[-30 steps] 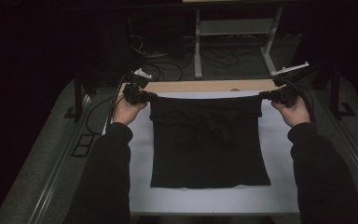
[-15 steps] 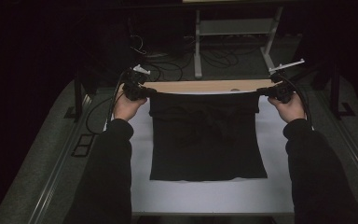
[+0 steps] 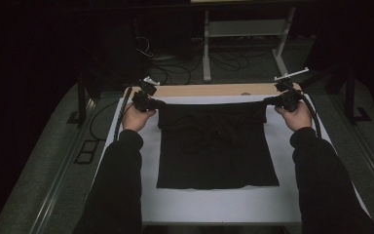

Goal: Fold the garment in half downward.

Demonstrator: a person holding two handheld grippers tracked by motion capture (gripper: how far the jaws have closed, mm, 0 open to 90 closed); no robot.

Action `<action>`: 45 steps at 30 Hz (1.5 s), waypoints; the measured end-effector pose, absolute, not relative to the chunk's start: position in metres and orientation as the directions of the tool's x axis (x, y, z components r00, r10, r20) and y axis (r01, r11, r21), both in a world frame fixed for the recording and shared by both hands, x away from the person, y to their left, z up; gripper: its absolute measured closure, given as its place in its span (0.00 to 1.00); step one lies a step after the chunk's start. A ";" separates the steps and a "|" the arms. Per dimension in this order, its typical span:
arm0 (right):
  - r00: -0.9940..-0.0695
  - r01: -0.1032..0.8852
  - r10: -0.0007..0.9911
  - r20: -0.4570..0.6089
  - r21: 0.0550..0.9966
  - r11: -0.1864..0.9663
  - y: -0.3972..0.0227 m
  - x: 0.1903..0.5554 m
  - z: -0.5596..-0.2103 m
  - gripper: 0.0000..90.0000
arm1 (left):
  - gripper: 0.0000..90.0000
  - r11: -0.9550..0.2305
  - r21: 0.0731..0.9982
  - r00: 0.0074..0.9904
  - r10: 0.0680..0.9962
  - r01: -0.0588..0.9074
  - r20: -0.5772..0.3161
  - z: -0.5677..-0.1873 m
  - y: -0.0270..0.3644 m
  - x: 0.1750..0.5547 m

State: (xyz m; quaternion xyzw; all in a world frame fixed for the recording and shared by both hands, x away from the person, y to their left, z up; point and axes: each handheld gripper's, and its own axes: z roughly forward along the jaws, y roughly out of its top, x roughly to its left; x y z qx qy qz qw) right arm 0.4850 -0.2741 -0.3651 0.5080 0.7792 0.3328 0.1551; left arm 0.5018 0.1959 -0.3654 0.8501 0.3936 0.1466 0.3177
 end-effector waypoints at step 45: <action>-0.436 0.728 0.871 0.226 0.658 0.193 -0.285 0.477 -0.395 0.42 | 0.39 -0.380 0.651 0.559 0.825 0.657 -0.084 -0.392 0.208 0.484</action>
